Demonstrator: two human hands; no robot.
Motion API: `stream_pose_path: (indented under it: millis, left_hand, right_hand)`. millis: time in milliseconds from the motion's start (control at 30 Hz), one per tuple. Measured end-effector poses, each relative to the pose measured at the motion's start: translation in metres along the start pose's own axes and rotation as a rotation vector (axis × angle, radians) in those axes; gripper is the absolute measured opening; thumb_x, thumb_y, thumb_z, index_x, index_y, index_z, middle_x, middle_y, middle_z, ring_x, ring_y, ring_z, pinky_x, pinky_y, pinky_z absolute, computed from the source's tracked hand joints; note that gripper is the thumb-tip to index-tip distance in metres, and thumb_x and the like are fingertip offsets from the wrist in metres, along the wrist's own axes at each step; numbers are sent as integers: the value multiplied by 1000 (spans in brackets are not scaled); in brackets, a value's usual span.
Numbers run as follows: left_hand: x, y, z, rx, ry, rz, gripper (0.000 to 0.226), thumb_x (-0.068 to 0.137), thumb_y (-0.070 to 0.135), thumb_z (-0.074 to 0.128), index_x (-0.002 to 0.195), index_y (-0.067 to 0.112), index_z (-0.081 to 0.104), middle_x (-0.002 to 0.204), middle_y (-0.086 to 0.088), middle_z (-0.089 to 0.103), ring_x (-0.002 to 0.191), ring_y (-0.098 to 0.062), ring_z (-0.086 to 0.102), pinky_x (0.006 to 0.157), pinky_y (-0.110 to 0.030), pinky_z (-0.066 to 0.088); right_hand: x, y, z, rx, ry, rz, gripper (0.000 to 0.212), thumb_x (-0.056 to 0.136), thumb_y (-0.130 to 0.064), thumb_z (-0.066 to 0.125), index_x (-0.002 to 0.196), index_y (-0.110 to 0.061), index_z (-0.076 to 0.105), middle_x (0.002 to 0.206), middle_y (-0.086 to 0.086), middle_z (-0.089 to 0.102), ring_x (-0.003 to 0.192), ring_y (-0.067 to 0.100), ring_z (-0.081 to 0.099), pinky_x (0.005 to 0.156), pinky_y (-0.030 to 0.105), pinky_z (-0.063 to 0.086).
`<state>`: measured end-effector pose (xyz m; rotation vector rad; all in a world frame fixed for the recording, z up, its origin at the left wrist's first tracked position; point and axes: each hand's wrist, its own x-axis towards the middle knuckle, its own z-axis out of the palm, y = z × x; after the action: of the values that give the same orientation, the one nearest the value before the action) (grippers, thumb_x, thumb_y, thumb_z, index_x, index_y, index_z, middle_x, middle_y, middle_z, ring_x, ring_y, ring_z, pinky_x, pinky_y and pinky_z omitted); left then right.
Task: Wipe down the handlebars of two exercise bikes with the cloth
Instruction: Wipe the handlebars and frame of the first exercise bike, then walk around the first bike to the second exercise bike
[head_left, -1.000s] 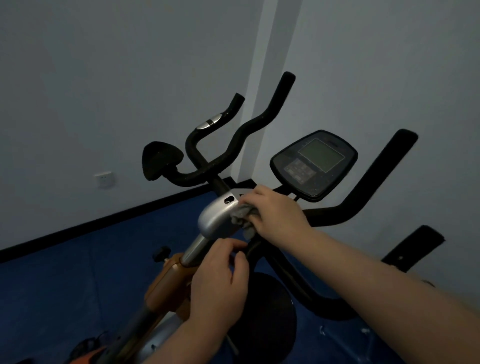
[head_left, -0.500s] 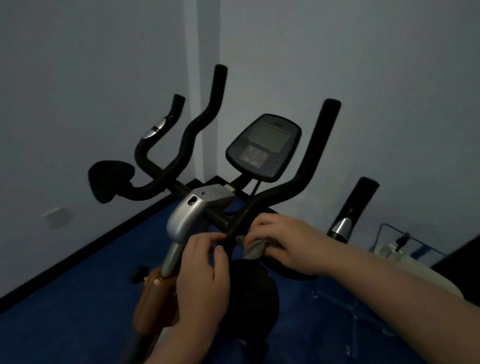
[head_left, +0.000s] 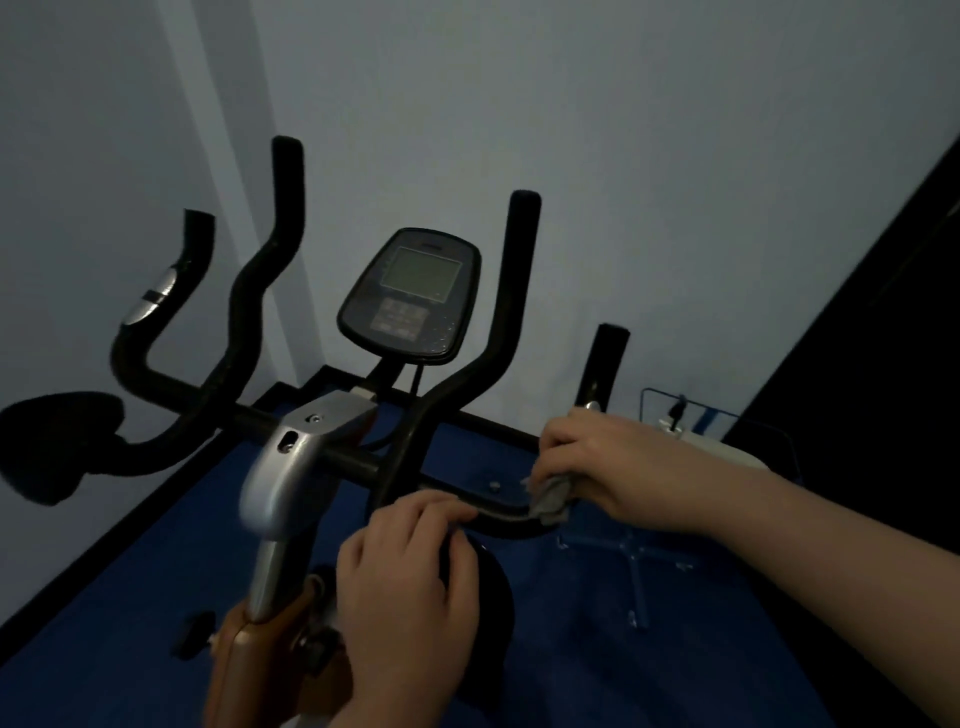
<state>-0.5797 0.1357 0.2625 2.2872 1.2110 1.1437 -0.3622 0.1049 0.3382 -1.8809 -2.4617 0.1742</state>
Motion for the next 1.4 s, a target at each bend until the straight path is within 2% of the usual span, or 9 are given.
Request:
stream_pose_path:
  millis: [133,233,300,400,500,633,833,1100,1400]
  left_hand:
    - [-4,4,0,105,-25,-29,22,80,31,44,94,35,61,100,19,60,93,-3,54,79,-25,30]
    - [-15,9,2,132,-22,-62,21,83,32,43,98,35,59,101,20,59,96,-4,55,83,-23,27]
    - [-27,12,6,146,-26,-91,26,86,34,41,105,34,59,110,17,60,112,-5,52,96,-25,26]
    - [-49,21,16,204,4,-159,41,91,37,34,124,29,56,138,11,50,137,-5,31,117,-37,10]
    - [-76,33,27,187,54,-273,52,95,42,20,139,28,44,153,11,30,144,-2,13,120,-44,8]
    - [-131,53,44,69,86,-397,62,94,48,26,151,24,20,158,10,14,146,-3,8,119,-31,16]
    - [-238,70,51,166,-4,-730,61,92,28,52,148,24,28,156,5,26,141,-11,27,115,-30,27]
    - [-401,76,13,299,-63,-1183,46,94,25,43,140,23,41,144,6,43,126,-15,46,105,-29,37]
    - [-535,97,-52,291,134,-1364,42,95,24,43,136,23,45,139,6,49,118,-14,52,98,-31,45]
  right_hand:
    - [-9,24,13,1,298,137,30,85,-7,64,111,-22,66,104,1,56,95,20,53,77,38,51]
    - [-23,26,34,281,595,360,29,90,-11,60,116,-23,61,106,-4,51,95,10,53,81,19,46]
    - [-37,19,57,435,724,452,25,92,-13,57,115,-23,58,107,-5,50,93,2,50,78,4,38]
    - [-61,15,105,629,773,552,17,92,-15,58,107,-23,59,106,2,56,92,7,53,81,13,44]
    - [-91,10,152,843,523,646,13,89,-18,62,93,-30,59,100,4,60,89,16,61,77,32,53]
    - [-136,-3,201,774,111,617,7,90,-24,62,87,-30,58,95,-3,55,81,8,57,66,25,47]
    - [-180,-39,255,707,-230,421,8,89,-26,60,82,-29,61,92,-3,56,77,10,62,71,32,56]
    - [-214,-115,295,440,-475,-49,4,90,-29,56,94,-31,56,99,-10,49,82,5,55,74,29,52]
    - [-248,-243,311,323,-504,-248,5,90,-29,55,94,-27,57,97,-7,48,82,10,55,70,34,53]
